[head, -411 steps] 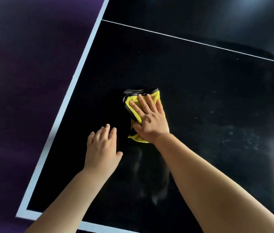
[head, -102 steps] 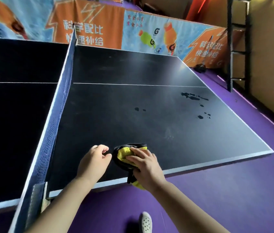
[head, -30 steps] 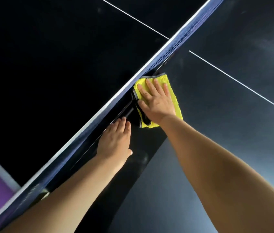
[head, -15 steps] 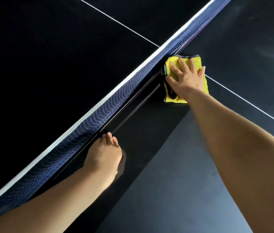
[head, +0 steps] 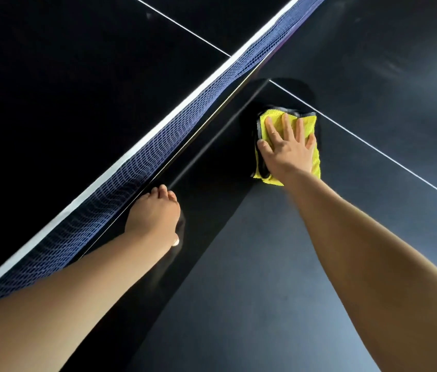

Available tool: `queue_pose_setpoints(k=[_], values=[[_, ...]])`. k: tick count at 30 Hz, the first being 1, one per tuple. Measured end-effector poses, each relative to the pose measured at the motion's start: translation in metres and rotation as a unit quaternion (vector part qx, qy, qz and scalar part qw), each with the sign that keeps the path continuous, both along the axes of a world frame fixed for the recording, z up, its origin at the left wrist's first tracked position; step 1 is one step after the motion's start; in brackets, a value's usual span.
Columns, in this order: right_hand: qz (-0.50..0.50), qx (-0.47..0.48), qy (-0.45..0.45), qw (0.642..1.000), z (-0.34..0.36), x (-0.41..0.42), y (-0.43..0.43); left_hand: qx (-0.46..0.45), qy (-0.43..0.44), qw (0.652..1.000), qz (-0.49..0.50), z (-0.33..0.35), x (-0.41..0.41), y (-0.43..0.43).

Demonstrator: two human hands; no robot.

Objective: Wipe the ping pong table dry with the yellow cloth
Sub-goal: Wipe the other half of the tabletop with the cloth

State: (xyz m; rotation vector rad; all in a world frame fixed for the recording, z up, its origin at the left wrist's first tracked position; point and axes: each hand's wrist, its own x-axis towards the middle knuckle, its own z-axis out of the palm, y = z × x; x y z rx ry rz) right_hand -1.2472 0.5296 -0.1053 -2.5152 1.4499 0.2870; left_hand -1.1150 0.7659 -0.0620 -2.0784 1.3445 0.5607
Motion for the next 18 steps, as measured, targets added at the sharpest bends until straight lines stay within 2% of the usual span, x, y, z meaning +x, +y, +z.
queue_pose_setpoints(k=[4, 9, 14, 18], values=[[0.020, -0.005, 0.004, 1.000, 0.002, -0.012, 0.057, -0.029, 0.027, 0.999, 0.028, -0.002, 0.000, 0.006], [0.041, 0.003, 0.004, 0.999, 0.004, -0.023, 0.139, -0.156, 0.079, 0.982, 0.070, -0.007, 0.004, 0.034], [0.059, 0.008, -0.009, 0.998, 0.006, -0.033, 0.225, -0.285, 0.081, 0.954, 0.053, -0.004, -0.007, 0.100], [0.085, 0.014, -0.002, 0.996, 0.007, -0.038, 0.293, -0.323, 0.098, 0.939, 0.064, -0.006, -0.010, 0.170]])
